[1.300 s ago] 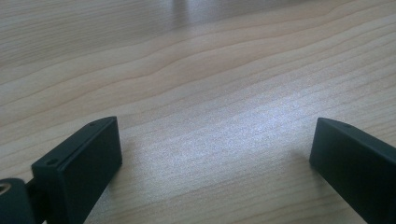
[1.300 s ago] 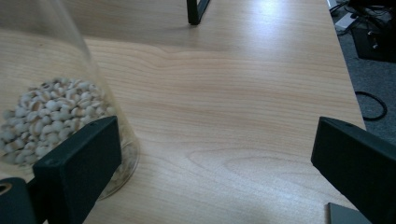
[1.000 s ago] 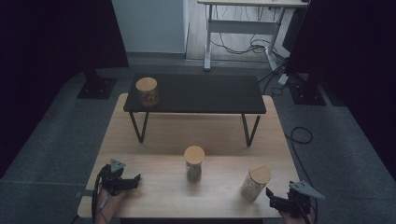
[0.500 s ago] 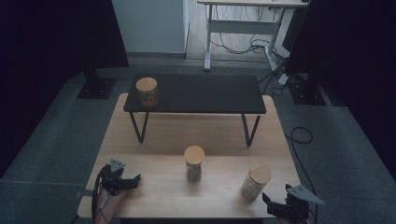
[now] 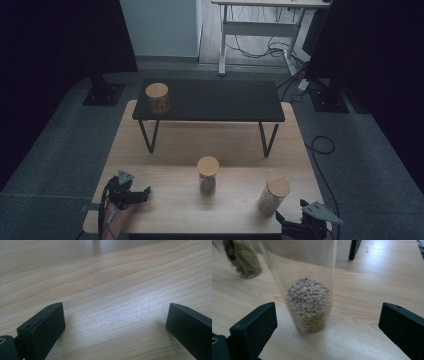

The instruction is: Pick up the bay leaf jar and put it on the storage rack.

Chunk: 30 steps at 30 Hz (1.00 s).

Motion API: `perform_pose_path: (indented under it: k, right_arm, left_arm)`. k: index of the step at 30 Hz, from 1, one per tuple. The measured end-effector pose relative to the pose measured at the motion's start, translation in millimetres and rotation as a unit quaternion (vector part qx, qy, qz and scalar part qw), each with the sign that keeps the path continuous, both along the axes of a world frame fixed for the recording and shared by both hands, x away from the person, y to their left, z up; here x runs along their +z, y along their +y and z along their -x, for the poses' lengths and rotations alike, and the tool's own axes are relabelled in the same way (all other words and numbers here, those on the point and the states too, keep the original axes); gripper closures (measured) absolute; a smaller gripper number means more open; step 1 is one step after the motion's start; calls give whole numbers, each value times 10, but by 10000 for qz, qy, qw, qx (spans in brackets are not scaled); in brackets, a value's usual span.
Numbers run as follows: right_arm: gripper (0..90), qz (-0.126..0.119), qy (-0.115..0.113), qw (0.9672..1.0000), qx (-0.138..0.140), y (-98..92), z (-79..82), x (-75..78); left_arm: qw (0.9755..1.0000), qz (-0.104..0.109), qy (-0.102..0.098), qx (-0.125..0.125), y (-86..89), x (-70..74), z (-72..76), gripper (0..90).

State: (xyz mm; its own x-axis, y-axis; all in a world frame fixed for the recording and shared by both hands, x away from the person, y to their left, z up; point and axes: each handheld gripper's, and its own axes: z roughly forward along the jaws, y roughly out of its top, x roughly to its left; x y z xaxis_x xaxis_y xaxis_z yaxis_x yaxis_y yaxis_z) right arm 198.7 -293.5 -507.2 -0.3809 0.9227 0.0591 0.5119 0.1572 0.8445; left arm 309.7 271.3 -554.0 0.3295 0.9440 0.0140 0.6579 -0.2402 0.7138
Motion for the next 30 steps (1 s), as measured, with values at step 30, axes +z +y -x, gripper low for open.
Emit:
perform_pose_path:
  k: [30]
  right_arm:
    - [24,4,-115,9989,450,347,135,43]
  left_arm:
    - [10000,-3,6,-7,2,1,4,18]
